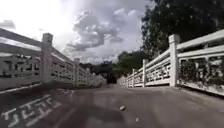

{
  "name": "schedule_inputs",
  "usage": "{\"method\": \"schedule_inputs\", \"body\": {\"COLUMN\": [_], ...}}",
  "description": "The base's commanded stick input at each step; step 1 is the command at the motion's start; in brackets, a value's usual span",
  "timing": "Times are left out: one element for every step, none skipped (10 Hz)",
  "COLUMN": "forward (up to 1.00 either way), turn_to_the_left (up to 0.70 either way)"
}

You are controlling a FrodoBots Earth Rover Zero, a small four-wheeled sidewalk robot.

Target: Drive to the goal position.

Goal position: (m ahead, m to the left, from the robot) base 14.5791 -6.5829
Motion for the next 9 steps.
{"method": "schedule_inputs", "body": {"forward": [0.70, 0.70, 0.70, 0.70, 0.70, 0.70, 0.70, 0.70, 0.70], "turn_to_the_left": [0.00, 0.00, 0.00, 0.00, 0.00, 0.00, 0.00, 0.00, 0.00]}}
